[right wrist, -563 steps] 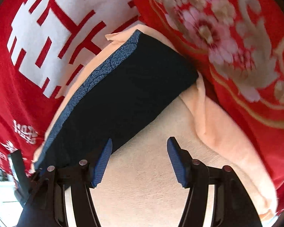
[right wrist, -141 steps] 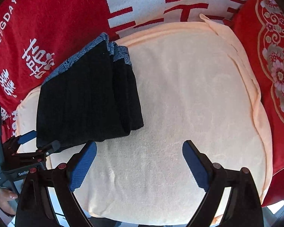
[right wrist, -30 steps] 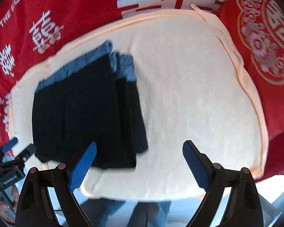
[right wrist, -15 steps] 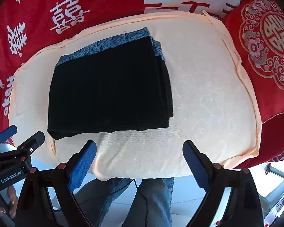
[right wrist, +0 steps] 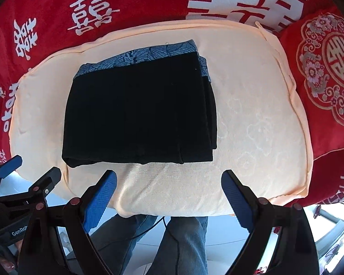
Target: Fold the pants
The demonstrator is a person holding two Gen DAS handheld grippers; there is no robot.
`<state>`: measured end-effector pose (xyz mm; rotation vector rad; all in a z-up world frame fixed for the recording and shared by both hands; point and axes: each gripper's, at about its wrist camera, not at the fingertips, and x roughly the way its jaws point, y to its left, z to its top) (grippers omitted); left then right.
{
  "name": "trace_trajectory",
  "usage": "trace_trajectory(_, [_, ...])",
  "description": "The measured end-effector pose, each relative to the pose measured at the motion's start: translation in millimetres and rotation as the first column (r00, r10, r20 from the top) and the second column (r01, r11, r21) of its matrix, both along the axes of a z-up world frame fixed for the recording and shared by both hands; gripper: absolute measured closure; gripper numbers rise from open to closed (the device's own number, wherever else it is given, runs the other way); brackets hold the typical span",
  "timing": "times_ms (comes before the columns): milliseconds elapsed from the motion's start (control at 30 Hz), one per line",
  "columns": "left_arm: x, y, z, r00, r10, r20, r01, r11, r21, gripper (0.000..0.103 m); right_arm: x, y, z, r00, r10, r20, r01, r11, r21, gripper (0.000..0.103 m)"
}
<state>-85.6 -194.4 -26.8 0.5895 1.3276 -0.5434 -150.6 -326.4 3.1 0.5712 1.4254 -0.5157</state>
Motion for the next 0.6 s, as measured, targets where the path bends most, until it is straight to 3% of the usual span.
trace_trajectory(600, [-11.3, -2.7, 7.9, 1.000, 0.002, -0.022, -0.002, 1.000, -0.007, 0.001, 3.9, 1.7, 7.8, 1.000, 0.018, 0.002, -0.018, 1.000, -0.002, 0.009])
